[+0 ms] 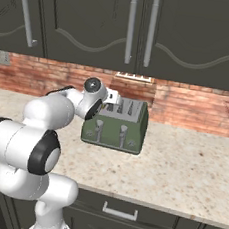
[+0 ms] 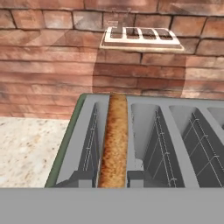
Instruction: Start the toaster. Once the lever pops up, take the bread to the plate on the dining counter.
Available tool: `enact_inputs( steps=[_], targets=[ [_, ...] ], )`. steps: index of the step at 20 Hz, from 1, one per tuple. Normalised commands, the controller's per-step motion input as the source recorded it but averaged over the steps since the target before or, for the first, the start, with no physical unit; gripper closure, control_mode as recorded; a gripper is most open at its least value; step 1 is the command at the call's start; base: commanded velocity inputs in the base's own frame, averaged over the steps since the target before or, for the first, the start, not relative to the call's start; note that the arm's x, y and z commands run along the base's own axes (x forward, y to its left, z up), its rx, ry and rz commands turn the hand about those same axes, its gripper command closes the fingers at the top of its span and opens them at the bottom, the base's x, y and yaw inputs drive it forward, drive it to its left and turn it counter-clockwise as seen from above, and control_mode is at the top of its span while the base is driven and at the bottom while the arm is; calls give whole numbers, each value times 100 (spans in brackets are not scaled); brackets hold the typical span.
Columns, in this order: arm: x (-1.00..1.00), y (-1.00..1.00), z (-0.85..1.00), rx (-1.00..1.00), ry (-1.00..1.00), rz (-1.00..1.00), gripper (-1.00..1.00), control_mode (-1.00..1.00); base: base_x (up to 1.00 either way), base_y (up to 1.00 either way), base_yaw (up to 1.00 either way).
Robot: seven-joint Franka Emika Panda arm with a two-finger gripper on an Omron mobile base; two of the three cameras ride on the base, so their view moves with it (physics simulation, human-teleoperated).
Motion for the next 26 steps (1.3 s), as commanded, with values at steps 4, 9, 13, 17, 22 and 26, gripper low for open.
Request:
enact_inputs(
  steps=[4, 9, 13, 17, 22, 26],
  targets=[
    [0, 0, 0, 0, 0, 0, 100, -100, 0, 0, 0],
    [0, 0, 0, 0, 0, 0, 100, -100, 0, 0, 0],
    [0, 0, 0, 0, 0, 0, 100, -100, 0, 0, 0],
    [0, 0, 0, 0, 0, 0, 100, -100, 0, 0, 0],
    [0, 0, 0, 0, 0, 0, 100, -100, 0, 0, 0],
    [0, 0, 0, 0, 0, 0, 100, -100, 0, 0, 0]
  ],
)
